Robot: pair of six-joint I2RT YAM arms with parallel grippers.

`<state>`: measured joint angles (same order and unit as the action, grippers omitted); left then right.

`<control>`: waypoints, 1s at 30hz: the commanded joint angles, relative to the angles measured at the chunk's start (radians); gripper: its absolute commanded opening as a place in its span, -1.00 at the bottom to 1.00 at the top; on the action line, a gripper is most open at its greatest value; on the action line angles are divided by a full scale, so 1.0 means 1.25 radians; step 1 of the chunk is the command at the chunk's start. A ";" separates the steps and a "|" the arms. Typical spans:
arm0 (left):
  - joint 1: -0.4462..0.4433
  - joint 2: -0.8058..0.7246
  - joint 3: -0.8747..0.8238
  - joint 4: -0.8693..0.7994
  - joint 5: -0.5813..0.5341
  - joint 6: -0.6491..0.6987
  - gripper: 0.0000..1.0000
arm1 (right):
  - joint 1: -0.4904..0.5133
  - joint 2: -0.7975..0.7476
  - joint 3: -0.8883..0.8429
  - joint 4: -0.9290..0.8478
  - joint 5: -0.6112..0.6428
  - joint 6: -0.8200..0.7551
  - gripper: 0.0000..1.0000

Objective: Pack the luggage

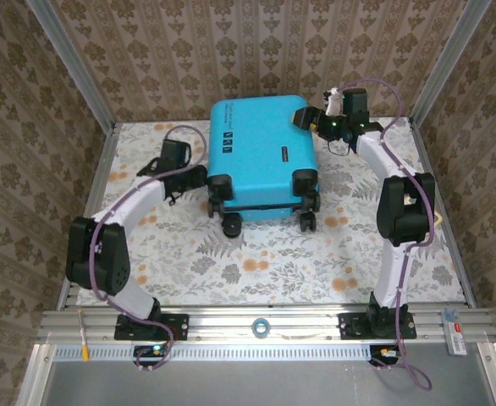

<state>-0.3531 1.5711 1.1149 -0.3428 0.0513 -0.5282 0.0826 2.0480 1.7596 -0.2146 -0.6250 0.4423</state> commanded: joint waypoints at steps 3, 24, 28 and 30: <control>-0.176 -0.083 -0.085 0.121 -0.034 -0.110 -0.02 | 0.120 0.051 0.123 -0.251 -0.089 -0.152 0.80; -0.564 -0.241 -0.265 0.320 -0.501 -0.174 0.02 | 0.361 0.153 0.286 -0.408 -0.163 -0.262 0.71; -0.595 -0.257 -0.263 0.328 -0.561 -0.155 0.04 | 0.355 0.160 0.328 -0.427 -0.147 -0.268 0.71; -0.600 -0.273 -0.263 0.330 -0.583 -0.136 0.08 | 0.335 0.163 0.356 -0.425 -0.142 -0.256 0.71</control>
<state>-1.1057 1.2621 0.7521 -0.1322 -0.5308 -0.7246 0.4786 2.2059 2.1895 -0.5331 -0.6579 0.0814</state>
